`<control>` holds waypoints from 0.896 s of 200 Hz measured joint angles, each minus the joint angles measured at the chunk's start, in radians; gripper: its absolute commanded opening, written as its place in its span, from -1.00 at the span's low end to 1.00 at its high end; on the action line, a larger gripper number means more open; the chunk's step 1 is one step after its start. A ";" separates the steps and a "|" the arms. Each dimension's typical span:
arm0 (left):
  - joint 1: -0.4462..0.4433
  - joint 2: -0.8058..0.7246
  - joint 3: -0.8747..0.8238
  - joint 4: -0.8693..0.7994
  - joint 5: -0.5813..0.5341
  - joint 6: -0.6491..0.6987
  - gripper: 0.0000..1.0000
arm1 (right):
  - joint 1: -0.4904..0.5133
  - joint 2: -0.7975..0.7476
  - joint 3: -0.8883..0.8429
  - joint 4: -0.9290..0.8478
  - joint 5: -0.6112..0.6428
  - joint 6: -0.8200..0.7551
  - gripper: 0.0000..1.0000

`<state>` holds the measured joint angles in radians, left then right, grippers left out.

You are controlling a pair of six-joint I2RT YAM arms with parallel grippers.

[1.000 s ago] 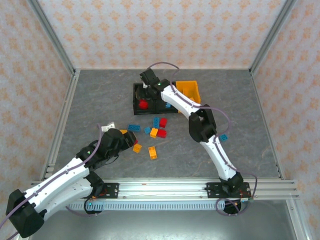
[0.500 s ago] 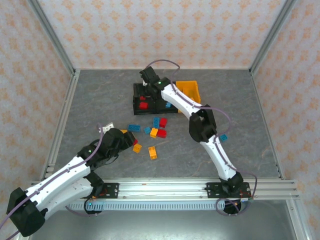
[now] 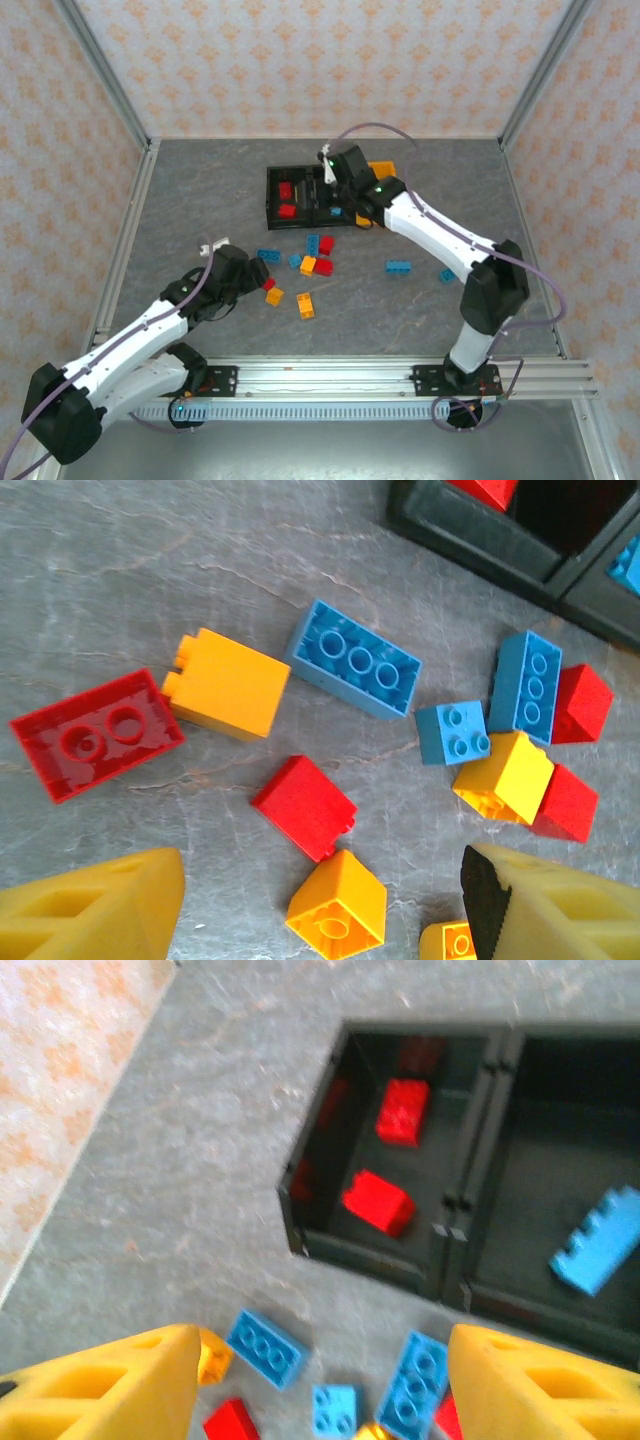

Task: Sort the legos into containers by color
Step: Pick up the lego from the center of the table.

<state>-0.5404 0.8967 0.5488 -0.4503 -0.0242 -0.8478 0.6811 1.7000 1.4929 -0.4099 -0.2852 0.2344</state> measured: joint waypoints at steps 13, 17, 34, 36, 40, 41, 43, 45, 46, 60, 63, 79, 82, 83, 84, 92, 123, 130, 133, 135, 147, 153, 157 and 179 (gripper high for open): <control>0.000 0.023 0.014 0.013 0.017 0.028 0.50 | 0.000 -0.039 -0.096 0.004 0.013 0.003 0.38; 0.000 0.030 0.019 0.017 0.020 0.036 0.50 | 0.000 -0.049 -0.125 0.005 0.017 0.010 0.38; 0.000 0.056 0.045 0.036 0.040 0.064 0.49 | 0.000 -0.074 -0.230 0.008 0.031 0.030 0.38; 0.000 0.060 0.047 0.040 0.043 0.066 0.49 | 0.000 -0.077 -0.242 0.007 0.033 0.032 0.38; 0.000 0.066 0.050 0.048 0.047 0.074 0.49 | 0.000 -0.082 -0.267 0.009 0.034 0.042 0.38; 0.000 0.066 0.051 0.049 0.048 0.074 0.49 | 0.000 -0.082 -0.270 0.009 0.034 0.042 0.38; 0.000 0.069 0.052 0.053 0.051 0.077 0.49 | 0.000 -0.085 -0.281 0.008 0.034 0.044 0.38; 0.000 0.072 0.053 0.057 0.055 0.082 0.49 | 0.000 -0.087 -0.291 0.010 0.035 0.050 0.38; 0.000 0.073 0.054 0.058 0.056 0.083 0.49 | 0.000 -0.088 -0.295 0.010 0.034 0.051 0.38; 0.000 0.083 0.055 0.078 0.074 0.098 0.49 | 0.000 -0.105 -0.355 0.018 0.034 0.078 0.38; 0.000 0.083 0.055 0.079 0.077 0.100 0.49 | 0.000 -0.108 -0.365 0.020 0.034 0.082 0.38; 0.000 0.080 0.055 0.084 0.090 0.109 0.49 | 0.001 -0.122 -0.407 0.038 0.031 0.112 0.38; 0.000 0.080 0.055 0.084 0.092 0.110 0.49 | 0.001 -0.124 -0.412 0.041 0.031 0.117 0.38; 0.000 0.079 0.055 0.084 0.092 0.110 0.49 | 0.001 -0.124 -0.413 0.041 0.031 0.118 0.38; 0.000 0.078 0.055 0.084 0.093 0.110 0.49 | 0.001 -0.125 -0.415 0.043 0.032 0.120 0.38; 0.000 0.072 0.053 0.088 0.096 0.110 0.49 | 0.002 -0.131 -0.428 0.045 0.040 0.134 0.41; -0.001 0.038 0.025 0.126 0.125 0.108 0.49 | 0.001 -0.164 -0.446 0.011 0.137 0.174 0.64; -0.003 0.034 0.017 0.135 0.133 0.108 0.49 | -0.005 -0.180 -0.453 0.001 0.161 0.180 0.67; -0.003 0.033 0.013 0.138 0.138 0.108 0.49 | -0.008 -0.188 -0.458 -0.002 0.169 0.183 0.68; -0.004 0.033 0.011 0.140 0.140 0.108 0.49 | -0.010 -0.195 -0.461 -0.004 0.175 0.183 0.69; -0.014 0.033 -0.002 0.158 0.157 0.108 0.49 | -0.032 -0.235 -0.489 -0.021 0.210 0.192 0.75; -0.021 0.033 -0.006 0.167 0.167 0.108 0.49 | -0.047 -0.254 -0.505 -0.031 0.226 0.196 0.79; -0.027 0.033 -0.009 0.177 0.174 0.107 0.49 | -0.058 -0.268 -0.517 -0.040 0.238 0.198 0.81; -0.055 0.051 -0.011 0.219 0.199 0.105 0.49 | -0.118 -0.313 -0.572 -0.080 0.289 0.197 0.94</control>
<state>-0.5953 0.9478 0.5373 -0.2310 0.1745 -0.7425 0.5629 1.3872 0.9207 -0.4904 0.0036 0.4313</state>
